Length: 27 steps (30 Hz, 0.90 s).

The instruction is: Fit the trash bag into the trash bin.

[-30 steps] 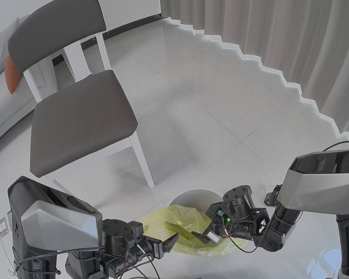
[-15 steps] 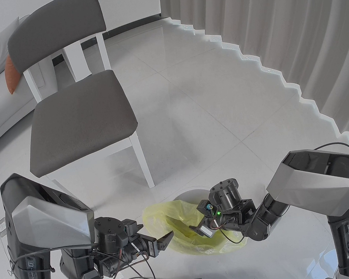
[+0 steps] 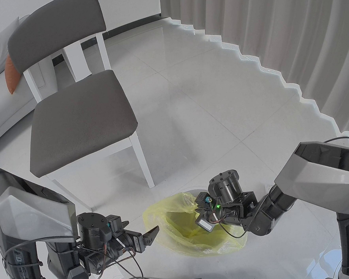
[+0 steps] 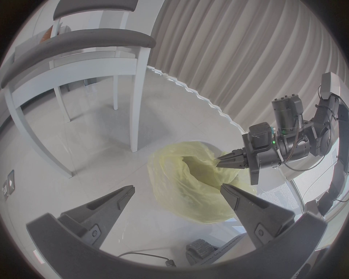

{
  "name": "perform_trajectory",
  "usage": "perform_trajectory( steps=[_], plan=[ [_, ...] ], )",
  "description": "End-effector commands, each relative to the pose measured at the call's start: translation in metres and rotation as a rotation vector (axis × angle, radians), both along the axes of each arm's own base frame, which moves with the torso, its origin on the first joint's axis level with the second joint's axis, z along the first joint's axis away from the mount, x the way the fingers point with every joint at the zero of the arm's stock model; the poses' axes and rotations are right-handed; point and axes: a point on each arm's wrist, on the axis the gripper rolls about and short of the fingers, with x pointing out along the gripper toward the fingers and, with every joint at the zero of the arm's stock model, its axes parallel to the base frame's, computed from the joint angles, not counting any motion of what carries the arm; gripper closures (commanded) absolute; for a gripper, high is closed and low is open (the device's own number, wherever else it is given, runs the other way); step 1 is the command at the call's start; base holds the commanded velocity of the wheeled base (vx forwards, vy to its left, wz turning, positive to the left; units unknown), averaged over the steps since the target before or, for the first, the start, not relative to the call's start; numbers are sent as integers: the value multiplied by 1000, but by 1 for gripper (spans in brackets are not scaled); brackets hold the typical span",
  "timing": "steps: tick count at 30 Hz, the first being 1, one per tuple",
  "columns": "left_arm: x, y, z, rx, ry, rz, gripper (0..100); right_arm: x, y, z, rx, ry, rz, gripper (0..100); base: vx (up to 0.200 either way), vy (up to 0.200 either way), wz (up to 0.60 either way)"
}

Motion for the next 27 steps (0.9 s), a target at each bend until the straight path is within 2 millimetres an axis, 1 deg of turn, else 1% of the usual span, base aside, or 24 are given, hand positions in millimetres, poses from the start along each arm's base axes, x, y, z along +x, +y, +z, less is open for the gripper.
perform_trajectory(
  steps=[1, 4, 8, 9, 10, 12, 15, 16, 19, 20, 21, 23, 24, 25, 27],
  plan=[
    [-5, 8, 14, -20, -36, 20, 0, 5, 0, 32, 2, -79, -5, 100, 0, 0, 0],
    [-9, 12, 17, -18, -34, 27, 0, 12, -2, 41, -28, -137, -15, 100, 0, 0, 0],
    [-15, 17, 23, -21, -41, 36, 0, 25, -15, 47, -89, -201, -44, 100, 0, 0, 0],
    [-15, 17, 23, -21, -41, 36, 0, 25, -15, 47, -90, -204, -44, 100, 0, 0, 0],
    [-18, 19, 26, -24, -46, 36, 0, 30, -20, 54, -101, -230, -49, 100, 0, 0, 0],
    [-18, 19, 28, -26, -50, 36, 0, 34, -23, 58, -104, -241, -57, 100, 0, 0, 0],
    [-19, 19, 30, -30, -57, 38, 0, 52, -34, 66, -115, -273, -90, 100, 0, 0, 0],
    [-18, 19, 29, -30, -57, 38, 0, 55, -34, 67, -120, -276, -91, 100, 0, 0, 0],
    [-17, 18, 26, -30, -43, 40, 0, 67, -34, 62, -153, -260, -95, 100, 0, 0, 0],
    [-17, 18, 26, -30, -43, 40, 0, 67, -34, 62, -153, -260, -95, 100, 0, 0, 0],
    [-17, 18, 24, -31, -32, 41, 0, 76, -36, 59, -169, -268, -115, 100, 0, 0, 0],
    [-16, 18, 23, -31, -32, 43, 0, 86, -37, 56, -185, -283, -122, 100, 0, 0, 0],
    [-16, 18, 23, -31, -32, 43, 0, 86, -37, 55, -187, -284, -121, 100, 0, 0, 0],
    [-16, 18, 23, -32, -33, 43, 0, 92, -35, 47, -200, -281, -118, 100, 0, 0, 0],
    [-16, 18, 23, -32, -33, 43, 0, 95, -31, 32, -218, -254, -106, 100, 0, 0, 0]
  ],
)
